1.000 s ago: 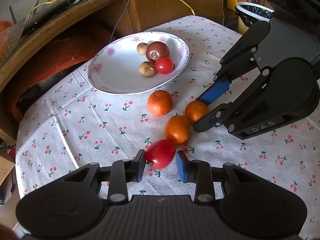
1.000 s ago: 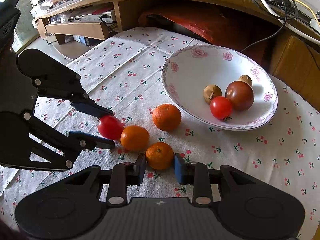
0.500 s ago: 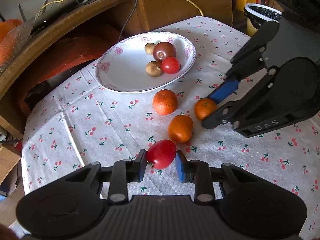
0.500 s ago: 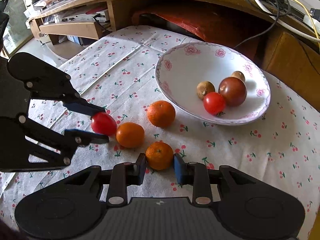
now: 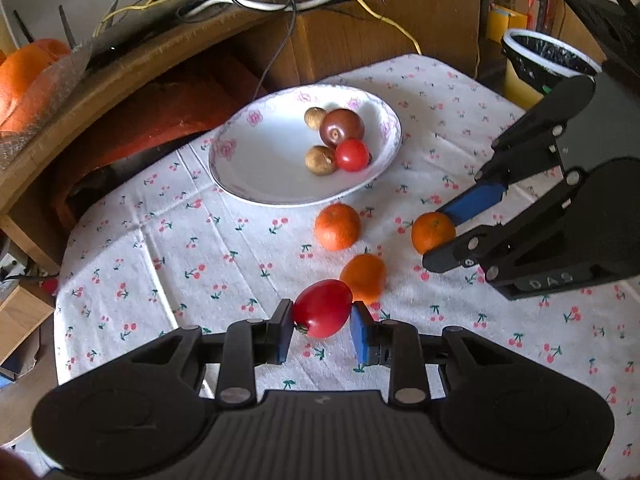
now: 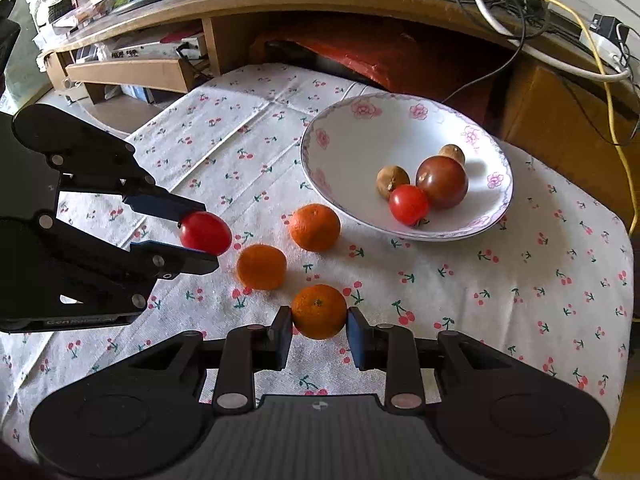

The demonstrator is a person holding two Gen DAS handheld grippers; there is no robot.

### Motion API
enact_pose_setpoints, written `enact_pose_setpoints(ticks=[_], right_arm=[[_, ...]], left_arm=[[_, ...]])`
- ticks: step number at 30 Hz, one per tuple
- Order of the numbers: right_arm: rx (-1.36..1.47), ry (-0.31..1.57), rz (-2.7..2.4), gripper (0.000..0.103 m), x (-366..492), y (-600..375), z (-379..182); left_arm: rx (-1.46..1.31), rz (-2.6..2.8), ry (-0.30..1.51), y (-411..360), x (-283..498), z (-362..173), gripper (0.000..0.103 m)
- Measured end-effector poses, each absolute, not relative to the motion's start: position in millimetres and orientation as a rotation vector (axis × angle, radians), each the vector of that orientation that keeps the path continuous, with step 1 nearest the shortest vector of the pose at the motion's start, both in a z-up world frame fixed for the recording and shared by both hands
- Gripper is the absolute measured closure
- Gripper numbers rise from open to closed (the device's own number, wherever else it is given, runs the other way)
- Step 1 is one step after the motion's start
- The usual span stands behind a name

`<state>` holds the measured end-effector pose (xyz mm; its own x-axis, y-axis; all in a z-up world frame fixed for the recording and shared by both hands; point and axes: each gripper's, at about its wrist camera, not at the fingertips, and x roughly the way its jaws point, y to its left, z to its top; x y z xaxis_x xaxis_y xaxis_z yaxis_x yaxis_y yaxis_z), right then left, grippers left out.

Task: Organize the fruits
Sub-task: 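Carry the red tomato and orange toward the white bowl with both tools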

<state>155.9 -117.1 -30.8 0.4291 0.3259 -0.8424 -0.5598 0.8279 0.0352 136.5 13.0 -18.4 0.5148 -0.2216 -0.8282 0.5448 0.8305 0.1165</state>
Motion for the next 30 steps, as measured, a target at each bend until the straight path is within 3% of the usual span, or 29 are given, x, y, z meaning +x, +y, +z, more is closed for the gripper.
enact_pose_setpoints(ticks=[30], right_arm=[[-0.183,0.911,0.473,0.078,179,-132,-9]], left_arm=[[0.372,-0.427,0.861,-20,172,-4,0.065]])
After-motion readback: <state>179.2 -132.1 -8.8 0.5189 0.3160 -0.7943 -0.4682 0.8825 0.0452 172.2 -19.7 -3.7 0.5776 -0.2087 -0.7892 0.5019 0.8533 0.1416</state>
